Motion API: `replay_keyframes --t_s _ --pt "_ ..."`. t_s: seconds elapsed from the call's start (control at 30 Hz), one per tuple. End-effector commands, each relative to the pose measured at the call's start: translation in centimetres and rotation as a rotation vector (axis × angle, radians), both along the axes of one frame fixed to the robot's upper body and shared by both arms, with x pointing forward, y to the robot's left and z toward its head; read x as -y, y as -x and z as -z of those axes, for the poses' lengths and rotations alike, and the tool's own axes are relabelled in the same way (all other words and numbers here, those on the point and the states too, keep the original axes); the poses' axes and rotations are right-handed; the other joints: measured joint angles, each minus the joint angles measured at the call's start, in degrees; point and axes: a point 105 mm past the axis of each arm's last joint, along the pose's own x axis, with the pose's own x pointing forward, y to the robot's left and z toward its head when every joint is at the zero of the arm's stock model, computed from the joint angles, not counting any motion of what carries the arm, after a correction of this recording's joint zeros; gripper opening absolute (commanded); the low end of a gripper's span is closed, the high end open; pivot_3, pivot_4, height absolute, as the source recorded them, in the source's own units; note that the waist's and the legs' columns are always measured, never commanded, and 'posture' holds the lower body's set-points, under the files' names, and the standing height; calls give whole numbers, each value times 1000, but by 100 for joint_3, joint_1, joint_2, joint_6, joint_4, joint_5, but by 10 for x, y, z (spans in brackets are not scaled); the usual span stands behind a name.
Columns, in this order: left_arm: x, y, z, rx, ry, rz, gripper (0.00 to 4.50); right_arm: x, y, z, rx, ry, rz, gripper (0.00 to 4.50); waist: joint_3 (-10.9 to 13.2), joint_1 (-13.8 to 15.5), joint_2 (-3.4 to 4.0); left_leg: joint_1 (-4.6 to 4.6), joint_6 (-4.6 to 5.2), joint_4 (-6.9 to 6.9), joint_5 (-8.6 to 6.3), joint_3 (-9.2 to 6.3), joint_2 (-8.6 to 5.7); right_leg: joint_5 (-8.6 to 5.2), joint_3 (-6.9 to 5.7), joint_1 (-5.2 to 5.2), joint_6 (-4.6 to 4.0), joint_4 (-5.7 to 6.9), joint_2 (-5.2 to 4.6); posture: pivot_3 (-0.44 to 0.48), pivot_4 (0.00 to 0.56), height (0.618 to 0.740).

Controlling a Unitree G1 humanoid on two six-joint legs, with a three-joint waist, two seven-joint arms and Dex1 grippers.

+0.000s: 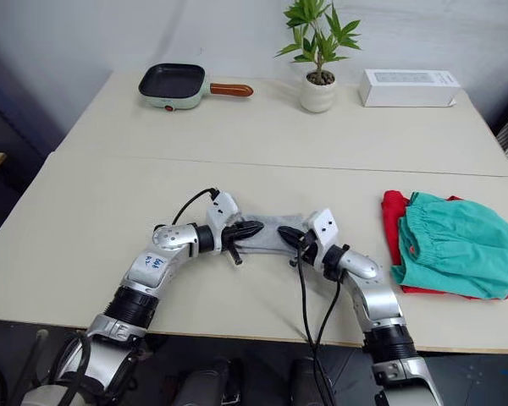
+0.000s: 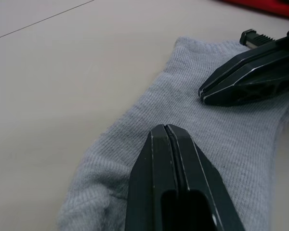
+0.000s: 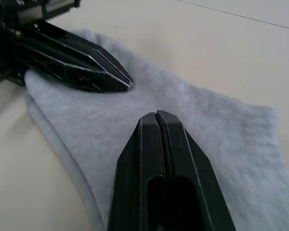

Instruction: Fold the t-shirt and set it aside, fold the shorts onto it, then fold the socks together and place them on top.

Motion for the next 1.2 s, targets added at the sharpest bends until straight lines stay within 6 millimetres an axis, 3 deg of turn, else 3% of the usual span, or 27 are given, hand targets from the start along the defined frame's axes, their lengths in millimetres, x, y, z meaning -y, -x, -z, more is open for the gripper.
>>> replay_keyframes --t_s 0.03,0.17,0.27,0.33,0.47,0.57,0.7,0.83,1.1,1.2 --pt "-16 5 3 -36 52 -49 0 40 -7 8 -21 20 135 18 0 2 1 1 -2 0 1 -2 2 0 5 1 0 1 -3 0 150 740" --pt "-31 3 -40 -7 308 -71 0 66 -10 -3 5 22 190 18 0 42 0 0 -4 10 2 -17 5 0 14 9 -1 -8 -11 0 150 740" --pt "-50 18 -60 -66 355 45 0 63 -6 -35 41 -58 97 18 1 16 2 -2 -4 6 2 -19 2 0 13 9 -1 -14 -14 0 150 740" --pt "-67 14 -67 -121 350 8 0 53 -2 -49 38 -64 4 18 4 4 6 -3 -7 -3 3 -20 4 0 13 7 -1 -5 -9 0 150 740" --pt "-92 -1 -61 -269 238 -111 1226 26 5 -66 62 48 -193 0 6 -40 9 -5 -12 -5 6 -19 6 -1 11 -1 -2 0 1 0 150 740" --pt "-79 -1 -58 -464 285 -67 2130 14 -7 -63 74 105 -218 0 6 -29 8 -4 -12 -7 6 -19 5 -1 8 -1 -2 0 4 0 150 740" --pt "-59 -14 -41 -625 288 -109 3343 7 -20 -39 21 176 -227 0 9 52 4 -13 -9 -2 6 -17 -7 -1 7 -7 -2 4 12 0 150 740" --pt "-39 -24 -32 -731 320 -140 3343 16 -27 -18 -23 245 -205 0 9 34 3 -23 -1 3 7 -17 -17 -1 3 -10 -1 3 11 0 150 740" --pt "6 -20 -30 -861 384 -62 3343 23 -24 -7 -47 279 -201 0 9 22 3 -11 -6 6 10 -14 -12 -1 2 -2 -1 8 12 0 150 740" --pt "9 -32 -28 -814 379 -118 2680 22 -22 -5 -50 278 -199 0 9 34 3 -11 -6 8 10 -17 -12 -1 3 1 -1 6 11 0 150 740"
